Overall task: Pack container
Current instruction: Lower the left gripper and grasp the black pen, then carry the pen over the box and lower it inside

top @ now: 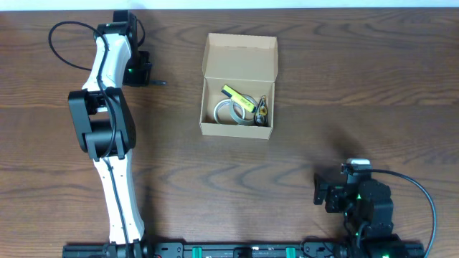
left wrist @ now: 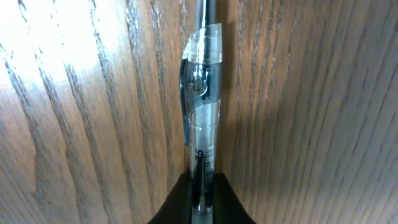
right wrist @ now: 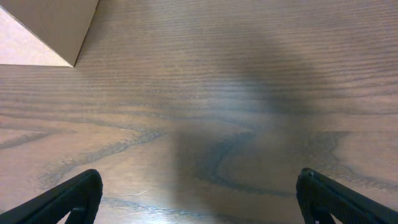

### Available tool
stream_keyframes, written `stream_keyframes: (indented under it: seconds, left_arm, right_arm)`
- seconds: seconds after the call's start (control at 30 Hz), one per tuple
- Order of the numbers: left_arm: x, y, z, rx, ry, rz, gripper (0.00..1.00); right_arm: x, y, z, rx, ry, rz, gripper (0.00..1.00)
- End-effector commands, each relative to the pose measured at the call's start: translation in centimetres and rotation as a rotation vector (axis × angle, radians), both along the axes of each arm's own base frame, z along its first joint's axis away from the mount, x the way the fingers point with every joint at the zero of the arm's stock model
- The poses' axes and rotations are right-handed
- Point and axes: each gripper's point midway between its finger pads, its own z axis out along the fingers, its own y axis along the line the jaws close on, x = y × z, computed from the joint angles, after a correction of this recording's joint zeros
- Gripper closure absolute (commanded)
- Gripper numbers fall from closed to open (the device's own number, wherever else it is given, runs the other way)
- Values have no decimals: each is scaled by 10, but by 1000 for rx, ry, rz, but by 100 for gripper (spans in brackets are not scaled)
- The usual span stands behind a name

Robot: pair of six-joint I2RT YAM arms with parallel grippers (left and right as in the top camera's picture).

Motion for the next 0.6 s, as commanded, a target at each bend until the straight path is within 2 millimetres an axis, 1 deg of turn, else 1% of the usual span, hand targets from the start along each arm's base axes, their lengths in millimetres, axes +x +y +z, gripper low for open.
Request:
stream_keyframes:
  seconds: [0.0, 0.1, 0.23, 0.4, 0.53, 0.57]
  left_arm:
    - [0, -2, -7, -10, 14, -3, 94]
    - [1, -6, -3, 0, 5, -21, 94]
    - [4, -11, 15, 33, -26, -83, 94]
    - [-6, -15, 64, 118, -53, -149, 94]
    - [-13, -21, 114, 209, -115, -239, 94]
    - [-14, -24, 124, 222, -129, -252, 94]
  right_arm:
    - [1, -3, 1, 4, -5, -19, 1]
    - [1, -3, 1, 4, -5, -19, 1]
    - [1, -3, 1, 4, -5, -20, 1]
    - [1, -3, 1, 4, -5, -19, 1]
    - [1, -3, 1, 4, -5, -20, 1]
    - [1, -3, 1, 4, -5, -19, 1]
